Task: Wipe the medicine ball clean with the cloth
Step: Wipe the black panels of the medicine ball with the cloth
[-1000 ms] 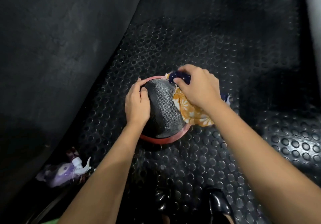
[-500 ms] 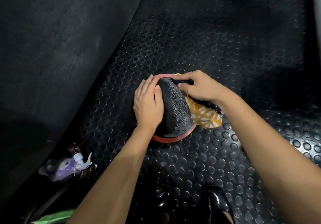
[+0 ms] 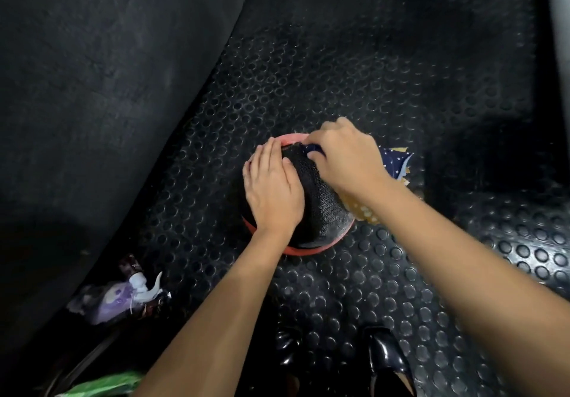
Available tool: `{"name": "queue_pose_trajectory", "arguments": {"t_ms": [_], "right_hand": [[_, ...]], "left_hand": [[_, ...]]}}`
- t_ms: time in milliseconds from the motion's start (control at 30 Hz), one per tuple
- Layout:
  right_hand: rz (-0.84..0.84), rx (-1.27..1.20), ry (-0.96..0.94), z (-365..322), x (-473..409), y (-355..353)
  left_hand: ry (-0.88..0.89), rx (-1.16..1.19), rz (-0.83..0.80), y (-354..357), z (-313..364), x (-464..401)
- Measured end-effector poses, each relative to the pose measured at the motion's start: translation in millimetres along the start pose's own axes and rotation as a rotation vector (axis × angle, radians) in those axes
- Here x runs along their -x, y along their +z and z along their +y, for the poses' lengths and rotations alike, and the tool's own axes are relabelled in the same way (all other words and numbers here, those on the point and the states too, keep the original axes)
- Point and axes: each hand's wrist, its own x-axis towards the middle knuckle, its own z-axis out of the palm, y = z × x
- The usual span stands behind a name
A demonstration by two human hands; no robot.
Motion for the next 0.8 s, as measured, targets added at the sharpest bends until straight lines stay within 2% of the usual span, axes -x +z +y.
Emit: {"name": "queue_pose_trajectory", "arguments": {"t_ms": [133, 267, 400, 533, 567, 667, 800], "right_hand": [[0.017, 0.025, 0.097, 6.8, -13.7, -1.9], [0.014, 0.032, -0.064, -4.9, 0.8, 3.2], [0.006, 0.026, 0.063, 4.1, -20.3, -3.3], [-0.04, 0.028, -0.093, -7.1, -7.6, -1.0], [-0.047, 0.025, -0.107, -4.9, -7.9, -2.7], [-0.034, 0.028, 0.01, 1.9, -22.5, -6.9], [-0.042, 0.052, -0.133, -7.1, -11.0, 0.7]], "left_hand": [[0.022, -0.009, 0.014, 0.8, 4.6, 2.9], [0.016, -0.015, 0.015, -0.6, 0.0, 2.1], [0.04, -0.021, 0.02, 0.9, 5.2, 4.1], [0.038, -0.027, 0.03, 1.8, 2.4, 3.9], [0.039, -0.024, 0.027, 1.5, 1.6, 3.6], [0.042, -0.02, 0.02, 1.9, 4.9, 3.7], [0.033, 0.002, 0.017, 0.5, -0.5, 0.9]]}}
